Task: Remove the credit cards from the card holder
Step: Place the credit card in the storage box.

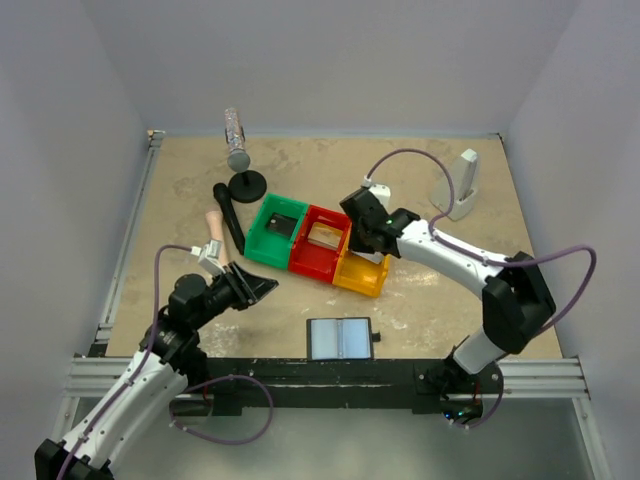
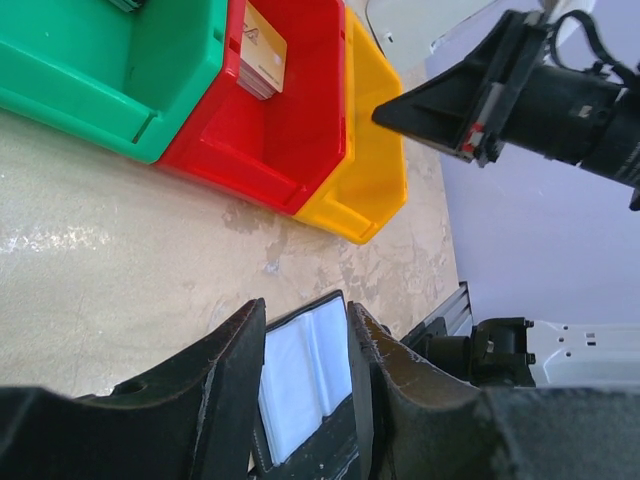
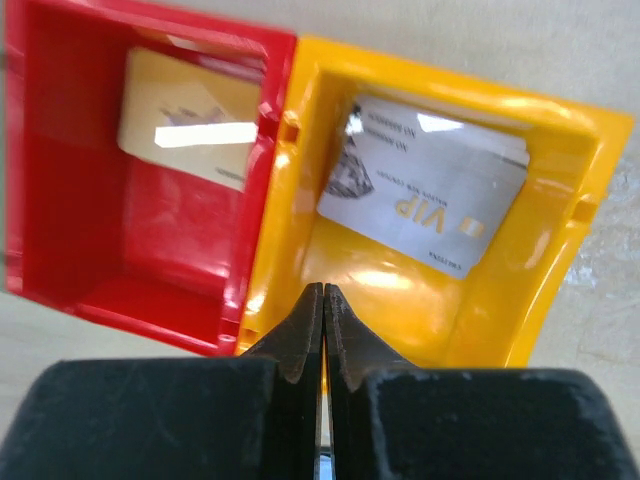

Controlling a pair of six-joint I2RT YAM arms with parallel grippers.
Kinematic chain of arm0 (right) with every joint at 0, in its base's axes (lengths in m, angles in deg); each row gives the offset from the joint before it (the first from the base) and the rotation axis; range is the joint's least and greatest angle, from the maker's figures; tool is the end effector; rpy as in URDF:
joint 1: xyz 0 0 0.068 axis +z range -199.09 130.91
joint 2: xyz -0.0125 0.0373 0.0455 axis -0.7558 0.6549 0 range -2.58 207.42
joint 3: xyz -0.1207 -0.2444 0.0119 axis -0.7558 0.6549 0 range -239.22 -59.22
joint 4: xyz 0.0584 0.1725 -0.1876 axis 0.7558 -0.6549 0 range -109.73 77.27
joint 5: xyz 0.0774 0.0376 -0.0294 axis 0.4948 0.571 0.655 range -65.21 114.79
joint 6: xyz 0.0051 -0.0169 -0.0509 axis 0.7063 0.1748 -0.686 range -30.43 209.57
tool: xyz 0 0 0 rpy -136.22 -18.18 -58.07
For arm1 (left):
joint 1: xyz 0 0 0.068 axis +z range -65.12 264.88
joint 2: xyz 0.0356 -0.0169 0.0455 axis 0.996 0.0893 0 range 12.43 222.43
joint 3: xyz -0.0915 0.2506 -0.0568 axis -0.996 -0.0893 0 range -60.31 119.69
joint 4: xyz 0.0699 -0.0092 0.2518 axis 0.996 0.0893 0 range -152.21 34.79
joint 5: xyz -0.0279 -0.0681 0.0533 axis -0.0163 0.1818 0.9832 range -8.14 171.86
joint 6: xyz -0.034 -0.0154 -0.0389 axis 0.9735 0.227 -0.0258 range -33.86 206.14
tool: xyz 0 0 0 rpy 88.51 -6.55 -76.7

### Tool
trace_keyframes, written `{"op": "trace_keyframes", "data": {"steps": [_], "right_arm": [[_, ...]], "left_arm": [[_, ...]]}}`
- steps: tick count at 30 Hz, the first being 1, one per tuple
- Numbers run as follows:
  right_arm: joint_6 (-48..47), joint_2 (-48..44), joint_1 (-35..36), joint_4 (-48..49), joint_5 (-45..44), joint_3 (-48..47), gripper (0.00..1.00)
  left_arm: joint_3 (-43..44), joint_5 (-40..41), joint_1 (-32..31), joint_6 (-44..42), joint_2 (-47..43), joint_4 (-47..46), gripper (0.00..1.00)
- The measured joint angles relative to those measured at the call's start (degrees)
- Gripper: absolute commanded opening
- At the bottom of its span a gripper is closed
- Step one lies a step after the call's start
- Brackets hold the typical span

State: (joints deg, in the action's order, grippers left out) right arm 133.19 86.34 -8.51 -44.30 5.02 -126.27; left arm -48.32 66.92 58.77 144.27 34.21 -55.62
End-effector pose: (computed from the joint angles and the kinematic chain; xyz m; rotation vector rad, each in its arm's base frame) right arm 0.2576 0.2047 0.2555 0.2047 2.4321 0.2244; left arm 0.1132 -0.0656 0.1983 -0.3696 2.0124 -1.2198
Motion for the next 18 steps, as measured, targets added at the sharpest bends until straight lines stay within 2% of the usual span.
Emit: {"op": "trace_keyframes", "data": {"steps": [18], "right_arm": [[-0.3, 10.5, 0.1, -3.1, 1.3, 3.2, 0.0]], "left_arm": [[1.4, 0.3, 0.0, -1.7, -4.3, 5.8, 0.43]]}}
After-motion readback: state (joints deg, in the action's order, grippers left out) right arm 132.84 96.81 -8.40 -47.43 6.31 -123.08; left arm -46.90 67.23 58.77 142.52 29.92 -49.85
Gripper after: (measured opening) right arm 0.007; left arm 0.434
